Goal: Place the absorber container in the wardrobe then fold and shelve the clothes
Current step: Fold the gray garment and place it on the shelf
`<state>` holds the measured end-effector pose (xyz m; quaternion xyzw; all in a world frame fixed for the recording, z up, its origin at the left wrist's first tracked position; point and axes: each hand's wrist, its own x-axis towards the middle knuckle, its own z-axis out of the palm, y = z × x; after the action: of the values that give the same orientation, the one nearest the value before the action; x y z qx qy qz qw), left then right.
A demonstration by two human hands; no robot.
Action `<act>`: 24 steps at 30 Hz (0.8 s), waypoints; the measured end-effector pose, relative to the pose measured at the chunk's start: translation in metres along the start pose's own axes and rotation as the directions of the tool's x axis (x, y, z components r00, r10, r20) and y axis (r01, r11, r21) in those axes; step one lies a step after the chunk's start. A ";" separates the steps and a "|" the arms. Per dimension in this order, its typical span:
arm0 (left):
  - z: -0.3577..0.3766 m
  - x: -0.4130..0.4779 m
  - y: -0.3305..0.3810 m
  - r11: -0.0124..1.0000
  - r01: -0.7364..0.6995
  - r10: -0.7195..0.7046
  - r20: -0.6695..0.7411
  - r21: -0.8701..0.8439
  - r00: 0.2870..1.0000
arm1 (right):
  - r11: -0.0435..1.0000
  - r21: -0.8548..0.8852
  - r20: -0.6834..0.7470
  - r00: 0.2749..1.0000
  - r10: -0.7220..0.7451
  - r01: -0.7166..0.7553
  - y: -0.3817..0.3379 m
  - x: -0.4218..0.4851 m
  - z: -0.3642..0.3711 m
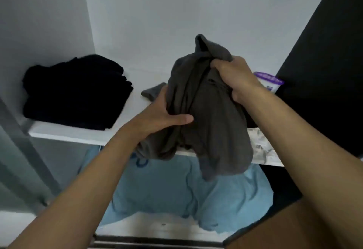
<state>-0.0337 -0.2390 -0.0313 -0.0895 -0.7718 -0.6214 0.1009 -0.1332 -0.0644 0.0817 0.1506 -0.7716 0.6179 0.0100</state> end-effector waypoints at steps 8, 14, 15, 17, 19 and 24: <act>0.024 -0.045 -0.009 0.990 0.141 -0.140 0.025 -0.015 0.990 | 0.858 0.183 0.089 0.877 0.472 -0.480 0.071 -0.069 0.000; 0.053 -0.105 -0.024 0.922 0.312 -0.348 -0.136 -0.230 0.928 | 0.953 -0.092 -0.012 0.957 0.290 -0.290 0.097 -0.147 -0.006; 0.057 -0.117 -0.026 0.901 0.336 -0.388 -0.164 -0.274 0.907 | 0.960 -0.160 0.039 0.970 0.238 -0.229 0.096 -0.165 -0.008; 0.067 -0.138 -0.027 0.860 0.387 -0.471 -0.227 -0.332 0.852 | 0.964 -0.238 0.262 0.949 0.177 -0.114 0.091 -0.203 -0.013; 0.082 -0.156 -0.030 0.826 0.468 -0.554 -0.295 -0.314 0.779 | 0.952 -0.307 0.438 0.886 0.151 -0.010 0.090 -0.235 -0.017; 0.141 -0.216 -0.044 0.623 0.675 -0.782 -0.289 -0.395 0.553 | 0.896 -0.434 0.555 0.811 0.186 0.091 0.110 -0.309 -0.053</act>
<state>0.1568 -0.1136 -0.1597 0.3700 -0.6142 -0.6969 -0.0100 0.1262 0.0755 -0.0726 0.3065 -0.8598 0.3508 -0.2092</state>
